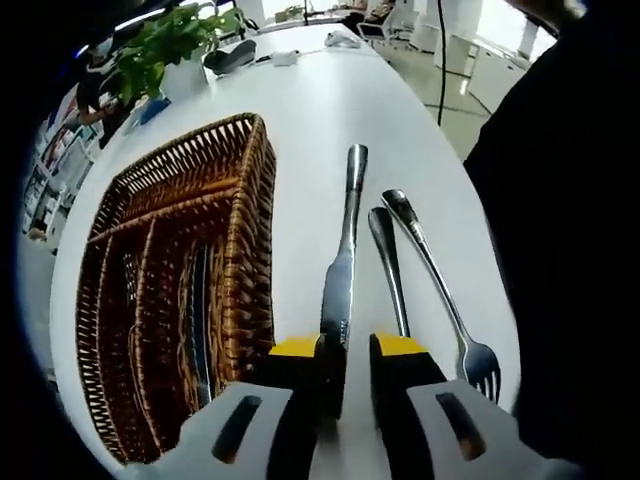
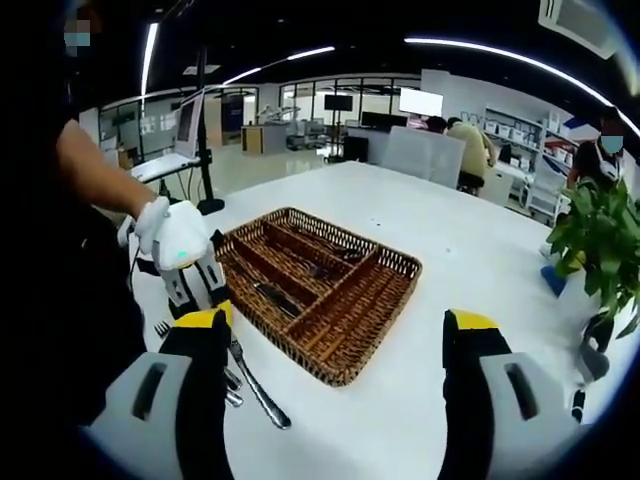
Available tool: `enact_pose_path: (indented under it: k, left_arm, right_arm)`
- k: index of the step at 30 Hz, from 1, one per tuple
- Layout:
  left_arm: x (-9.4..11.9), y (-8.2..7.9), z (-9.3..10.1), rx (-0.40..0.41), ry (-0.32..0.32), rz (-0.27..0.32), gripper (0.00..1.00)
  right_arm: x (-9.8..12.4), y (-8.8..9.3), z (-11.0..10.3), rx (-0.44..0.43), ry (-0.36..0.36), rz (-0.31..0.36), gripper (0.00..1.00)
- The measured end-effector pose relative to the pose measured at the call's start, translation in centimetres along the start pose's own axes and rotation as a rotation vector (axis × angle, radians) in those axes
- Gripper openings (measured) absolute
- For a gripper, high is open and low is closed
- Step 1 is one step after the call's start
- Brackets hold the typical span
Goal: Arrange the knives, forks, and spoons in their matching storage slots by inserting each utensil handle-first until every utensil is classified and aligned in the correct compartment
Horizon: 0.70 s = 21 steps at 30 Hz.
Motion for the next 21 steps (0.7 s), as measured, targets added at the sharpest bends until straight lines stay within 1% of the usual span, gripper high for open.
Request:
enact_pose_path:
  k: [1, 2, 3, 4, 6, 7, 8, 9, 10, 11, 12, 15, 17, 21]
  left_arm:
    - [-0.05, 0.13, -0.16, -0.010, -0.014, -0.007, 0.22]
    - [0.00, -0.12, -0.35, 0.001, -0.021, 0.017, 0.24]
    - [0.00, 0.11, -0.47, 0.020, -0.017, 0.005, 0.26]
    - [-0.08, -0.07, -0.56, 0.024, -0.011, 0.013, 0.26]
    - [-0.12, -0.10, -0.38, 0.021, 0.002, 0.012, 0.24]
    - [-0.16, -0.12, -0.17, 0.004, 0.013, 0.011, 0.22]
    - [-0.20, -0.28, 0.24, -0.068, 0.031, 0.016, 0.20]
    - [-0.19, -0.29, 0.24, -0.090, 0.026, 0.020, 0.19]
    - [-0.17, -0.26, 0.39, -0.082, 0.039, 0.020, 0.17]
    - [-0.17, -0.26, 0.36, -0.056, 0.042, 0.019, 0.14]
    - [-0.14, -0.21, 0.15, -0.060, 0.034, 0.018, 0.12]
    - [-0.15, -0.20, 0.19, -0.052, 0.034, 0.021, 0.12]
    - [-0.19, -0.28, 0.25, -0.035, 0.020, 0.012, 0.12]
    - [-0.24, -0.30, 0.19, -0.024, 0.027, -0.005, 0.12]
  right_arm:
    - [0.00, 0.03, 0.04, 0.000, 0.001, 0.000, 0.91]
    - [-0.01, 0.11, 0.08, 0.000, 0.001, -0.003, 0.91]
    - [-0.02, 0.15, 0.06, 0.000, 0.001, -0.004, 0.91]
    - [-0.03, 0.15, 0.05, 0.001, 0.000, -0.004, 0.91]
    - [-0.04, 0.15, 0.02, 0.001, -0.001, -0.006, 0.91]
    - [-0.07, 0.18, 0.03, 0.003, -0.002, -0.007, 0.91]
    - [-0.10, 0.19, 0.05, 0.003, -0.003, -0.008, 0.91]
    - [-0.10, 0.18, 0.06, 0.003, -0.003, -0.007, 0.91]
    - [-0.12, 0.18, 0.12, 0.002, -0.004, -0.007, 0.91]
    - [-0.14, 0.20, 0.16, 0.002, -0.004, -0.008, 0.91]
    - [-0.15, 0.21, 0.20, 0.004, -0.003, -0.009, 0.91]
    - [-0.18, 0.18, 0.20, 0.004, -0.004, -0.009, 0.91]
    - [-0.28, 0.18, 0.14, 0.004, -0.006, -0.010, 0.91]
    - [-0.51, 0.22, -0.06, 0.012, -0.017, -0.015, 0.91]
Point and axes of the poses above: the point that each gripper's makers call its tool centre point, and the gripper's own axes: x roughly backward along the fingers, z roughly to its right, y roughly out of its underside, the point moved 3 cm from there along x, roughly backward along the fingers, and after that the axes turned 7 degrees about -z, right-handed, at the moved point
